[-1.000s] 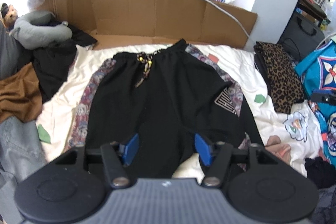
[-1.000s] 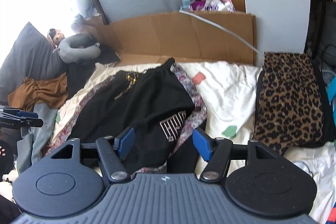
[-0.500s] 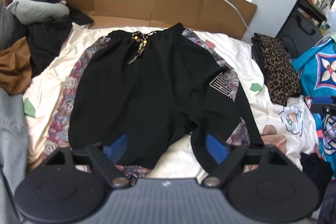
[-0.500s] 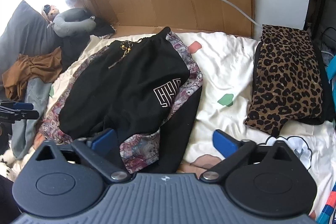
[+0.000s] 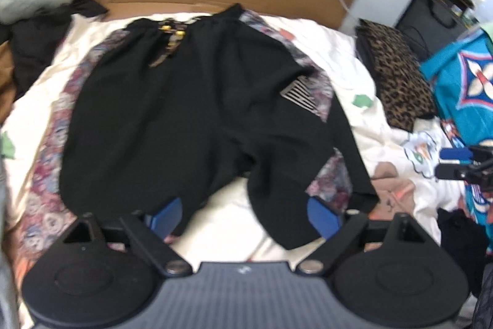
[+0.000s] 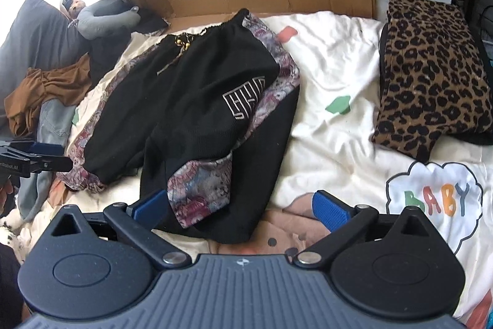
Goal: Fold clothes
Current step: 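Close the left tool on the hem of one shorts leg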
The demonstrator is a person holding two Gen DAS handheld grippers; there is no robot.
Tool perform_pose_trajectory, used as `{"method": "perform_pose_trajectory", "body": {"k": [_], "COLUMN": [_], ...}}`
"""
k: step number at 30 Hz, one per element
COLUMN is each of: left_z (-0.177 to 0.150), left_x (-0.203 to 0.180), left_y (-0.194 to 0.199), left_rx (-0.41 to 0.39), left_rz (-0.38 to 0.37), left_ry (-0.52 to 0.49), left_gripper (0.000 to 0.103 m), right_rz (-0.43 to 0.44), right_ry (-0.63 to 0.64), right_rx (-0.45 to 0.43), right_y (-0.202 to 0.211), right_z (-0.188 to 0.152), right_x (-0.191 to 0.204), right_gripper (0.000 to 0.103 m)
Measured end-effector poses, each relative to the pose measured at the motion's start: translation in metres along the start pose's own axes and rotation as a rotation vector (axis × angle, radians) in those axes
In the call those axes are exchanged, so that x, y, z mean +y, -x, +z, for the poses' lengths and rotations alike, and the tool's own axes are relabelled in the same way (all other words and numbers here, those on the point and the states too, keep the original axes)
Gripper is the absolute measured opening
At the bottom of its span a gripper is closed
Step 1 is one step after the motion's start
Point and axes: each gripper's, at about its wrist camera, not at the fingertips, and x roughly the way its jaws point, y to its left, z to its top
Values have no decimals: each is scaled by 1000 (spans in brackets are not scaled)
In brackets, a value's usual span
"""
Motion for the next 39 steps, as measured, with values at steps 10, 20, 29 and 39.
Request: {"method": "perform_pose_trajectory", "body": {"k": [10, 20, 29, 39], "left_z": [-8, -20, -39, -34], "left_x": [-50, -84, -99, -74], "left_y": [-58, -114, -140, -110], "left_rx": [83, 172, 164, 96], "left_rz": [-104, -186, -52, -17], "left_ry": [-100, -121, -241, -217], "left_gripper": [84, 72, 59, 11], "right_rz": [-20, -22, -37, -29], "right_ry": [-26, -88, -106, -85], "right_rx": [-2, 18, 37, 5], "right_y": [-35, -59, -67, -68], "right_z": [-15, -37, -46, -39], "right_x": [-11, -16, -19, -11], "right_gripper": [102, 102, 102, 101]}}
